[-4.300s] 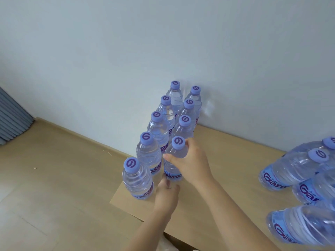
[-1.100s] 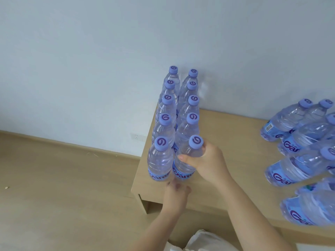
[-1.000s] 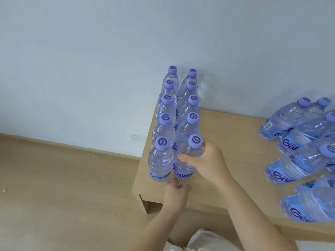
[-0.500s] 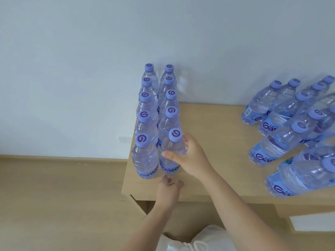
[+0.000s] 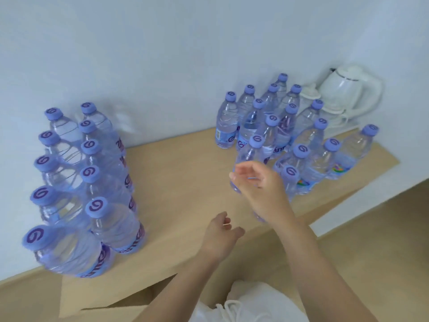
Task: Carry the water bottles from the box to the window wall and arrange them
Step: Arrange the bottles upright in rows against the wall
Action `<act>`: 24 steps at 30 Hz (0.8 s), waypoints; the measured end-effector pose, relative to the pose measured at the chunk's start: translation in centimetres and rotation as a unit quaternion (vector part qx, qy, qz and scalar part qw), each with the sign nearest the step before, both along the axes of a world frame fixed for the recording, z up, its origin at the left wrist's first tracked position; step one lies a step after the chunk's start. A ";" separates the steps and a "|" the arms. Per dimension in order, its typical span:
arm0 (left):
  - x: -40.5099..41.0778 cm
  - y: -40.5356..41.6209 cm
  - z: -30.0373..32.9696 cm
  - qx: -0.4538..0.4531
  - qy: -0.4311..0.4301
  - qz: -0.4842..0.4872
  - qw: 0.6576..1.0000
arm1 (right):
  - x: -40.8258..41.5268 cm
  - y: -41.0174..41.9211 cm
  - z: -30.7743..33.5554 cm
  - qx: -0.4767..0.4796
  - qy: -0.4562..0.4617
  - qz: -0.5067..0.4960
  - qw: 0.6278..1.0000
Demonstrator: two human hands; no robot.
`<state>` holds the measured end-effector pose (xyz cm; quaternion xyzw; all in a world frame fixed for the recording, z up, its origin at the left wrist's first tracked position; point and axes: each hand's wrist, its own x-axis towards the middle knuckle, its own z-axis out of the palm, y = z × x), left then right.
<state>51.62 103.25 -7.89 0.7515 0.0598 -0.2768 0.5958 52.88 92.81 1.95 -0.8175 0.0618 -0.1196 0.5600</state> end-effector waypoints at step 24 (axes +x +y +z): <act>1.1 -1.1 1.0 -0.066 -0.094 -0.063 0.991 | 3.2 -3.6 1.2 0.072 -0.021 -0.124 0.989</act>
